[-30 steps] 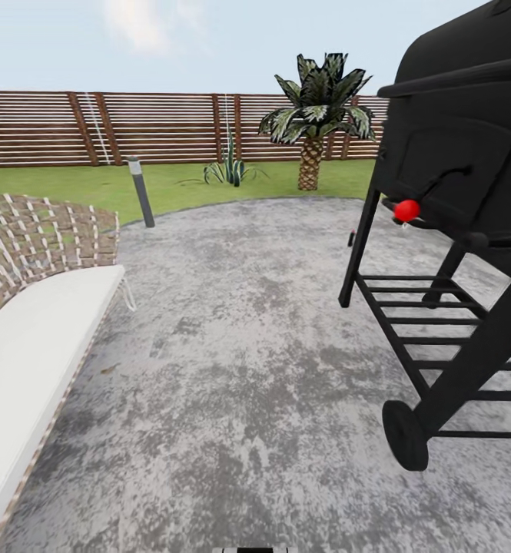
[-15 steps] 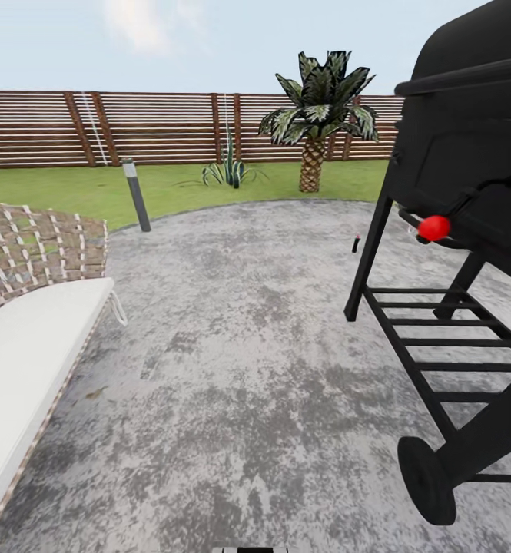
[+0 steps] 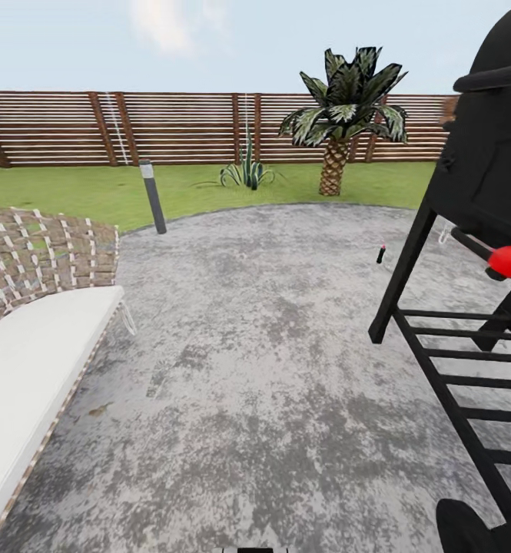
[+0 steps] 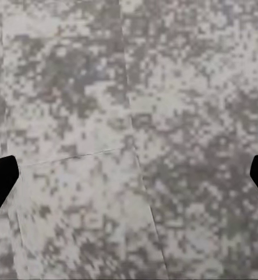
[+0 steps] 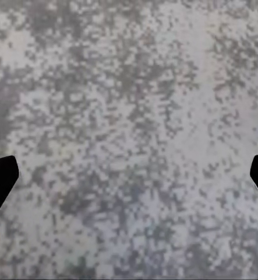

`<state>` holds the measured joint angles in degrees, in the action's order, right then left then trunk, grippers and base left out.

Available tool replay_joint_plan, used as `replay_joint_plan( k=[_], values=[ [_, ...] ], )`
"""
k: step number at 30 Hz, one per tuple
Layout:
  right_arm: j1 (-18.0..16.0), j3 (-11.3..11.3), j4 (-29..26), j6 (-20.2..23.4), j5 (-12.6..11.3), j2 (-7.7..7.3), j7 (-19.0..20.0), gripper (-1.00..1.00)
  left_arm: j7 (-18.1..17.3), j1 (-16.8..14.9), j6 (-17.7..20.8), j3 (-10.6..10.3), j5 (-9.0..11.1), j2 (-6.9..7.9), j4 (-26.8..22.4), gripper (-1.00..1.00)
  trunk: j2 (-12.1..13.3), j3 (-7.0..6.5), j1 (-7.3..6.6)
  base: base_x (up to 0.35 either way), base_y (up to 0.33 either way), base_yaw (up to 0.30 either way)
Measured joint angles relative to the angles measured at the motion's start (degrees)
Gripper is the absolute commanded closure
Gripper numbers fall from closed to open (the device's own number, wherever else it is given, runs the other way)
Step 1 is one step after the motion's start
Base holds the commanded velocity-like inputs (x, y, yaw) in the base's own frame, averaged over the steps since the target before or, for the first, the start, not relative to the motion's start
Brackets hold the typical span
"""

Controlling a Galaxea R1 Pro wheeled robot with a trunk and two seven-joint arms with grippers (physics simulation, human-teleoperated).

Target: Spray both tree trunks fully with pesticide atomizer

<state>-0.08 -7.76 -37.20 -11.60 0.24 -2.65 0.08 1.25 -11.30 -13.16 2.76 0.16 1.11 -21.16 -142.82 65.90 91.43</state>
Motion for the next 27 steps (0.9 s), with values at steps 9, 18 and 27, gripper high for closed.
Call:
replay_joint_plan(
  k=[9, 18, 27],
  values=[
    [0.0, 0.0, 0.0, 0.0, 0.0, -0.01, 0.0, -1.0, 0.0, 0.0, 0.0, 0.0, 0.0, -0.01, 0.0, -1.0, 0.0, 0.0, 0.0, 0.34, 0.067, 0.045],
    [0.0, 0.0, 0.0, 0.0, 0.0, -0.02, 0.0, -1.0, 0.0, 0.0, 0.0, 0.0, 0.0, -0.01, 0.0, -1.0, 0.0, 0.0, 0.0, 0.34, 0.089, 0.001],
    [0.0, -0.1, 0.0, 0.0, 0.0, -0.03, 0.0, -1.0, 0.0, 0.0, 0.0, 0.0, 0.0, -0.05, 0.1, -1.0, 0.0, 0.0, 0.0, 0.34, 0.096, 0.0]
  ],
)
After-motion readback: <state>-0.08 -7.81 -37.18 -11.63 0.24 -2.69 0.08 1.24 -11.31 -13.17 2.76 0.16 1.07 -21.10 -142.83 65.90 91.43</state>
